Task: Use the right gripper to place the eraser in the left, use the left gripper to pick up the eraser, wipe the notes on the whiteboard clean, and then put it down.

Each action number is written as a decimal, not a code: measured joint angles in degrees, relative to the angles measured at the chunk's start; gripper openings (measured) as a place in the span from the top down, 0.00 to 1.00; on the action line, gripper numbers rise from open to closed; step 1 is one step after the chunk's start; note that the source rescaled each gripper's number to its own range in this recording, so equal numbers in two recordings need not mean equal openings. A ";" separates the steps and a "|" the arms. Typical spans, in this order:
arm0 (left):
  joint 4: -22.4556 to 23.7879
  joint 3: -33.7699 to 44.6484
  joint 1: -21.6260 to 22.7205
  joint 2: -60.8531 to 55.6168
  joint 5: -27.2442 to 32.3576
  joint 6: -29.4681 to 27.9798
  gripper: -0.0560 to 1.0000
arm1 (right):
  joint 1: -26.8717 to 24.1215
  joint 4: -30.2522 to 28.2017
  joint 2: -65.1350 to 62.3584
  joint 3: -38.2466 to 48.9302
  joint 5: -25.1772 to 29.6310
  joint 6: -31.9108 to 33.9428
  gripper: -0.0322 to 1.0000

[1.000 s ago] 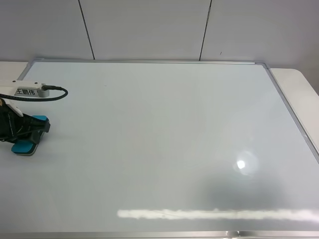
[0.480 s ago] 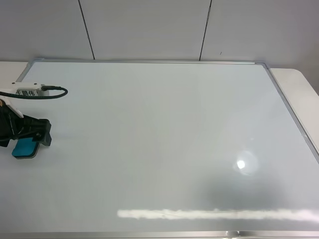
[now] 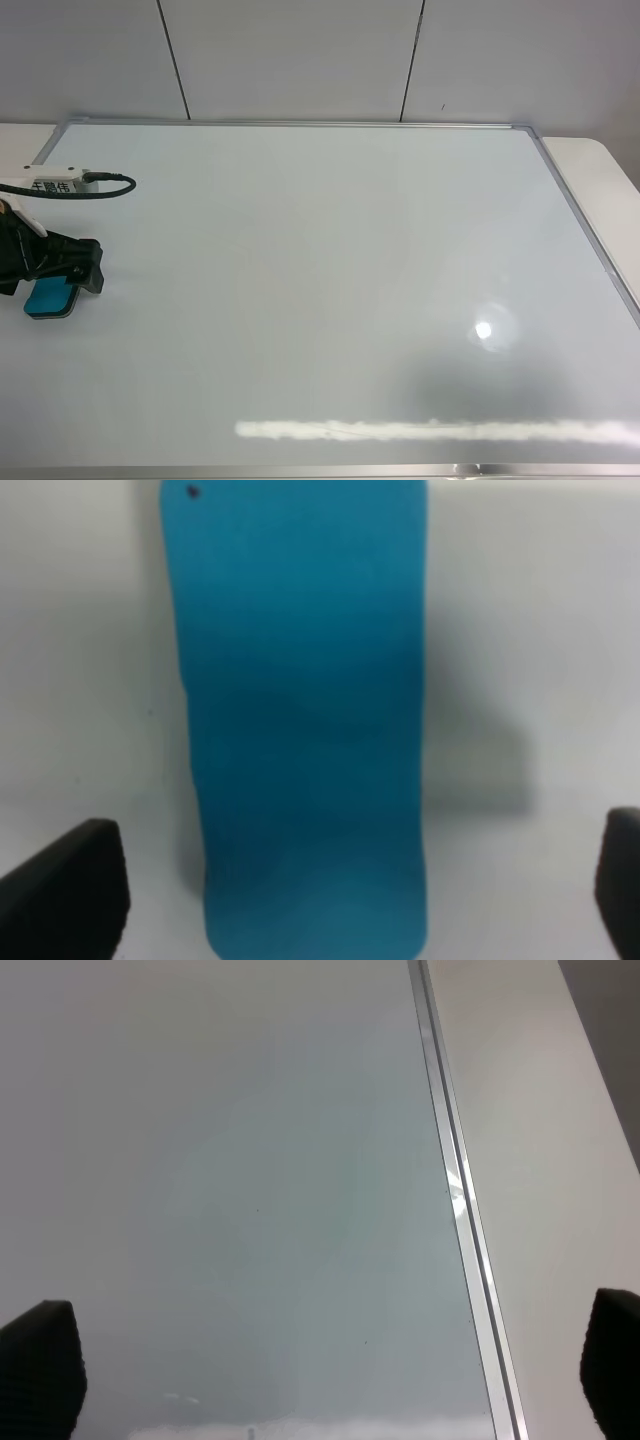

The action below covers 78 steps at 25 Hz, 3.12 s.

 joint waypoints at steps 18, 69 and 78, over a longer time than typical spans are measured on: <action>-1.50 0.06 0.00 -27.13 11.51 0.01 0.11 | 0.00 0.00 0.00 0.00 0.00 0.00 0.00; 1.45 5.95 0.87 -91.01 39.21 2.83 0.11 | 0.00 0.00 0.00 0.00 0.00 0.00 0.00; 1.51 5.95 2.00 -91.01 39.17 2.83 0.11 | 0.00 0.00 0.00 0.00 0.00 0.00 0.00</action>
